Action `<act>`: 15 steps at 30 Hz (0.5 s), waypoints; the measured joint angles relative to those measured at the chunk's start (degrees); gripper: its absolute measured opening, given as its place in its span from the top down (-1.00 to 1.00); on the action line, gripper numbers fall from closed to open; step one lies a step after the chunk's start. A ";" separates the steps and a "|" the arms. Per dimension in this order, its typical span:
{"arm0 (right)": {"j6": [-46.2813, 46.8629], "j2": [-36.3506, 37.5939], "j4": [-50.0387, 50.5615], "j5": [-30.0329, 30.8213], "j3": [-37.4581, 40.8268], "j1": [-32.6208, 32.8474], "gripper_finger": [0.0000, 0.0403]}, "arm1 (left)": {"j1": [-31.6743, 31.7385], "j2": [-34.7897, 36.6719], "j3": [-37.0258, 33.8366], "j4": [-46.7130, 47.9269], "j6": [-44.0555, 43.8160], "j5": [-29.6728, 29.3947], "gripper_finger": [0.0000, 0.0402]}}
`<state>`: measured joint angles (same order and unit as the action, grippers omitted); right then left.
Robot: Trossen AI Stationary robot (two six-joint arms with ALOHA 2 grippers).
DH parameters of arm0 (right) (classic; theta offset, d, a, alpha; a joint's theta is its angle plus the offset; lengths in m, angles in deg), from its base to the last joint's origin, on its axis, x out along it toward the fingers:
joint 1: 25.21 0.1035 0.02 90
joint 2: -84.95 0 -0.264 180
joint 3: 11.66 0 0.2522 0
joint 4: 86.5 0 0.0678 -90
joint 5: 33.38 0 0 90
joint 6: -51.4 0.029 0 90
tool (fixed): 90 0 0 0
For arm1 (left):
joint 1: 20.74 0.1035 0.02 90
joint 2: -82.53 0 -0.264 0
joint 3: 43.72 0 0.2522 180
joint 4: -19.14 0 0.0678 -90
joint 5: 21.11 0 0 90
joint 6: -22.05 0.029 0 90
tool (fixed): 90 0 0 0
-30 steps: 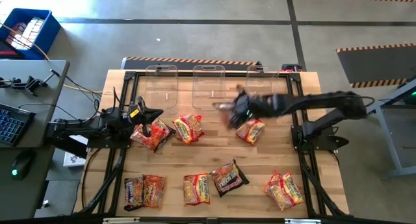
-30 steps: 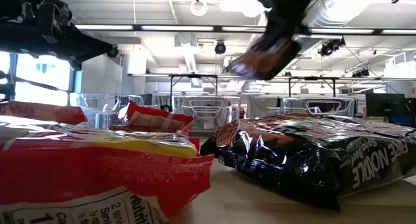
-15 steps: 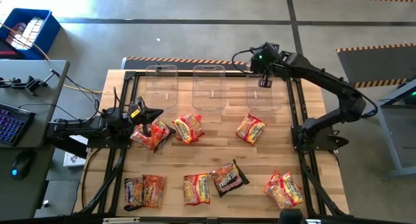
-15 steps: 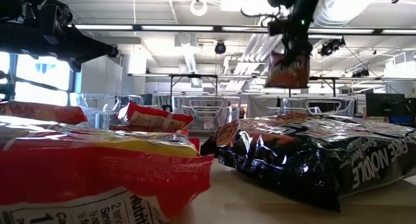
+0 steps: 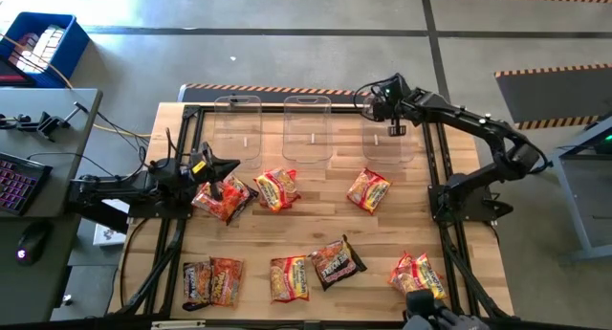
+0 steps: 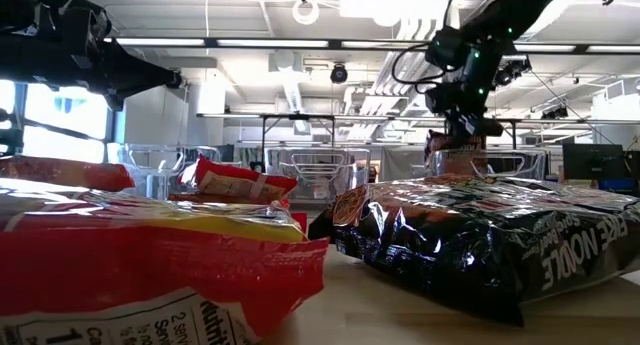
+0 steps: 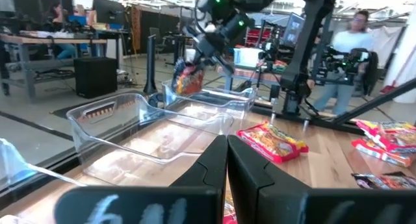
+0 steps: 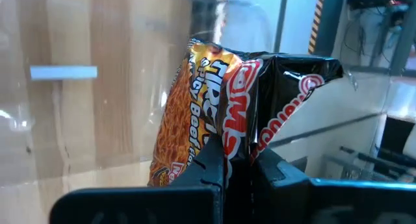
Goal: Sort Maruchan noodles
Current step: Put the black noodle packs into the right transparent bin
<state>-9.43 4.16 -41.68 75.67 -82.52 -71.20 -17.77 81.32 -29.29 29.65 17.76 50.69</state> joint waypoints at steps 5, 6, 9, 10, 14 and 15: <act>-3.77 -0.74 -2.63 -3.25 1.92 -1.33 0.96 | 0.00 0.00 0.00 -0.03 0.02 -1.54 0.99; -3.75 -1.34 -2.91 -3.30 1.92 -1.46 0.96 | 0.00 0.00 0.00 -0.05 0.02 -1.62 0.99; -3.75 -3.46 -2.99 -2.95 1.92 -1.43 0.92 | 0.00 0.00 0.00 -0.05 0.00 -1.76 0.99; -3.75 -4.40 -3.01 -3.05 1.92 -1.43 0.89 | 0.00 0.00 0.00 -0.05 -0.02 -1.76 0.99; -3.75 -7.61 -3.72 -1.06 1.92 -1.40 0.70 | 0.00 0.00 0.00 -0.05 -0.04 -1.76 0.99; -3.75 -8.22 -3.89 -0.37 1.92 -1.41 0.64 | 0.00 0.00 0.00 -0.05 -0.08 -1.76 0.99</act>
<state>-13.18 -4.06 -45.57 75.29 -80.60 -72.61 -17.77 81.32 -29.29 29.59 17.68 48.92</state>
